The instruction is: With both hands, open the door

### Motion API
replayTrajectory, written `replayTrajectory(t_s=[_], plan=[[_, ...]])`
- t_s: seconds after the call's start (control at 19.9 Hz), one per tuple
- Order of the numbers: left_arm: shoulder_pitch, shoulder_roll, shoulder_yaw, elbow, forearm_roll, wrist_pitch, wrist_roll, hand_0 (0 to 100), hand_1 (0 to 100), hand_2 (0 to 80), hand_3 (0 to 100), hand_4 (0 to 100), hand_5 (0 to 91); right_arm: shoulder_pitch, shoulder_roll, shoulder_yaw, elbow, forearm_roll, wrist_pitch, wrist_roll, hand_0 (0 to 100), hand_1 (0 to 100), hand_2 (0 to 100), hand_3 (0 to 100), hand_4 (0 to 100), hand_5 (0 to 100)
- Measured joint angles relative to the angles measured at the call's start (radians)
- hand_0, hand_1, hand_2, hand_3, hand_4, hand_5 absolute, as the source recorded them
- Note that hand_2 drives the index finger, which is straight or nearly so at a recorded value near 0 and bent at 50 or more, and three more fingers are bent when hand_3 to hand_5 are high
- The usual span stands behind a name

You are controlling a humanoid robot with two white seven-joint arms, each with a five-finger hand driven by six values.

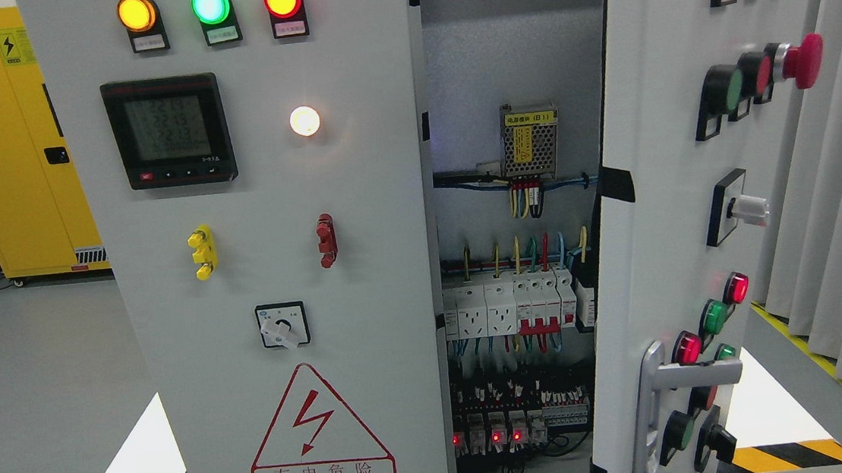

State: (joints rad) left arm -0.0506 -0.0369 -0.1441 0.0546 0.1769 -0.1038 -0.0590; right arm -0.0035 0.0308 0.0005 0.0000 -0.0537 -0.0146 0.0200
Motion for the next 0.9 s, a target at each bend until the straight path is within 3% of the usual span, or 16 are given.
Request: replayTrajectory(t_s=[0.45, 0.75, 0.9], plan=[[0.008, 0.019, 0.000, -0.006, 0.000, -0.003, 0.001, 12, 56, 0.0, 0, 0, 0.0, 0.003, 0.003, -0.011, 0.000, 0.000, 0.000, 0.000, 0, 50, 4, 0, 0, 0], [0.089, 0.027, 0.000, -0.149, 0.001, -0.066, -0.001, 12, 56, 0.0, 0, 0, 0.0, 0.003, 0.005, -0.022, 0.000, 0.000, 0.000, 0.000, 0, 50, 4, 0, 0, 0], [0.164, 0.036, 0.001, -0.295, 0.003, -0.070, -0.114, 12, 56, 0.0, 0, 0, 0.0, 0.003, 0.005, -0.026, 0.000, 0.000, 0.000, 0.000, 0, 50, 4, 0, 0, 0]])
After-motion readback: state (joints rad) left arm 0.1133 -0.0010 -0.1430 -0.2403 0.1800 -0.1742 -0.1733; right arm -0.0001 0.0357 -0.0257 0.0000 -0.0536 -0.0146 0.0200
